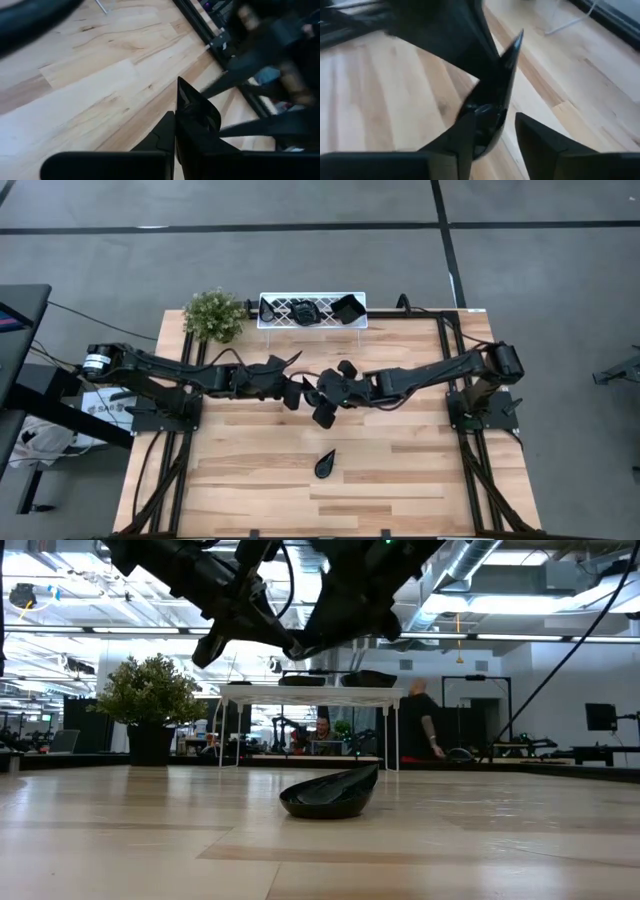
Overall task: Pick & Place Mini shaped plates
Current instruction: Stack the top drop shaped plate on the top of the drop shaped plates on the shelf
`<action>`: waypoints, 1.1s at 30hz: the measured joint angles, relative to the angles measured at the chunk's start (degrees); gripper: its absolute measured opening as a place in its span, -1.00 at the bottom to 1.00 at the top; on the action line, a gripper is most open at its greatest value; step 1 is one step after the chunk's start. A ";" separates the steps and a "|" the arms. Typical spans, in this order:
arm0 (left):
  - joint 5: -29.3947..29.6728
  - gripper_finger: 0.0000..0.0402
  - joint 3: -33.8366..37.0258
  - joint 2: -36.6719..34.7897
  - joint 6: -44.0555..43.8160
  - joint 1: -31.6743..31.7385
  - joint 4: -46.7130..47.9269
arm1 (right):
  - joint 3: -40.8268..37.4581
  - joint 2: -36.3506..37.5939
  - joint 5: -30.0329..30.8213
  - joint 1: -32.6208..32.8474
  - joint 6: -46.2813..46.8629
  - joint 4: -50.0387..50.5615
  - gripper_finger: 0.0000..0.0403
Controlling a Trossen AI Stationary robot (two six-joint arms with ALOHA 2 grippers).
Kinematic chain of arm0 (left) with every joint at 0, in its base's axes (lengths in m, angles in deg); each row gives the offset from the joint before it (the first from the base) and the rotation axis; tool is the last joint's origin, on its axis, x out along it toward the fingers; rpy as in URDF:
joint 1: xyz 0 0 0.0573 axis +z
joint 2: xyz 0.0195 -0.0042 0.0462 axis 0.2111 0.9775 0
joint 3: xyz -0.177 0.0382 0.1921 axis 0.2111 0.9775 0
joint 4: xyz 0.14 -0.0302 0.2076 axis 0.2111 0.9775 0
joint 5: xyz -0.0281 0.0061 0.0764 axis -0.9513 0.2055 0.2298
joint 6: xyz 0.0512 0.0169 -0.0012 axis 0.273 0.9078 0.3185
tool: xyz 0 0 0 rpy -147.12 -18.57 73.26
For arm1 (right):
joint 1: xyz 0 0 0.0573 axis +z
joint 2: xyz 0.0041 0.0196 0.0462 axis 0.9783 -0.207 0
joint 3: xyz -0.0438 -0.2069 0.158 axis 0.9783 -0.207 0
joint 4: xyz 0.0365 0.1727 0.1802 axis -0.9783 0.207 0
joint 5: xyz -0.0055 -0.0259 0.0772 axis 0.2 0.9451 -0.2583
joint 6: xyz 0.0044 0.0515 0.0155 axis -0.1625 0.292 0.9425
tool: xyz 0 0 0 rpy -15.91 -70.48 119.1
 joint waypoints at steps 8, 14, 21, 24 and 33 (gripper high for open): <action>-0.01 -0.94 0.00 -0.30 3.13 0.94 0.80 | 0.00 7.89 -0.93 0.08 -1.93 5.37 -0.21; 1.08 -0.96 0.04 -5.20 8.66 1.07 0.90 | 0.00 13.53 -0.53 0.06 -6.83 9.49 -0.22; 10.90 -0.96 -0.17 -17.97 18.94 2.75 2.67 | 0.00 17.67 4.07 -0.60 -12.22 11.34 -0.26; 14.14 -0.97 -2.58 -22.47 22.76 5.35 9.33 | 0.00 18.03 4.10 -1.64 -13.01 11.40 -0.26; 14.56 -0.97 -15.12 -23.03 30.86 20.34 27.70 | -0.11 17.32 3.60 -6.94 -14.09 14.65 -0.25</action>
